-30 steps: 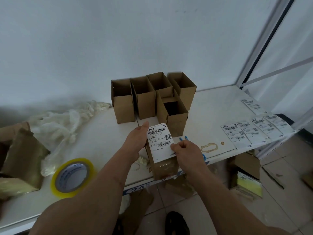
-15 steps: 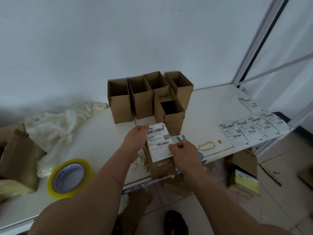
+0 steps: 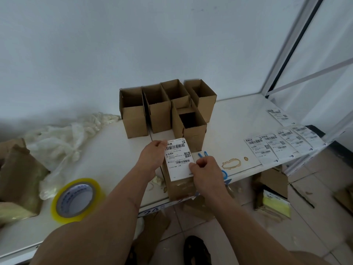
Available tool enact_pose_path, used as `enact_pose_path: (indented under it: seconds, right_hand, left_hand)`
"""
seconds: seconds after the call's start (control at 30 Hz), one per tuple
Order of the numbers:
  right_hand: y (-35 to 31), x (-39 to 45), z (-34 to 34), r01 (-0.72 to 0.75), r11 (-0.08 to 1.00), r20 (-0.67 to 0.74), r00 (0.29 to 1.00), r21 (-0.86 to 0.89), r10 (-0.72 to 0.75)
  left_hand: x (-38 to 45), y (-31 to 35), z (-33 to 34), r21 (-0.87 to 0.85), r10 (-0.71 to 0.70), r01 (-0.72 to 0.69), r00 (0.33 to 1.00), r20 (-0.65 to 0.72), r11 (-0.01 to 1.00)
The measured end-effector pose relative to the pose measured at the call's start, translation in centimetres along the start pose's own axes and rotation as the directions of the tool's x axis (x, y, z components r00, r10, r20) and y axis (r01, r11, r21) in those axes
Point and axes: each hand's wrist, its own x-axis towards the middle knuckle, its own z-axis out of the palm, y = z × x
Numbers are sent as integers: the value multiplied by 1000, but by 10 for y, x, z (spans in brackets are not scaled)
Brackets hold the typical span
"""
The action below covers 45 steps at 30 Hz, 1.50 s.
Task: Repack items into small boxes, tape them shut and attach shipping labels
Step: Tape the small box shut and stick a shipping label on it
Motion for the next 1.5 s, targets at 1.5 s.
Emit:
enact_pose_path:
  seconds: [1.5]
  right_hand:
    - [-30, 69, 21, 97, 905, 199, 980, -414, -14]
  left_hand:
    - [-87, -9, 8, 15, -35, 34, 996, 82, 999]
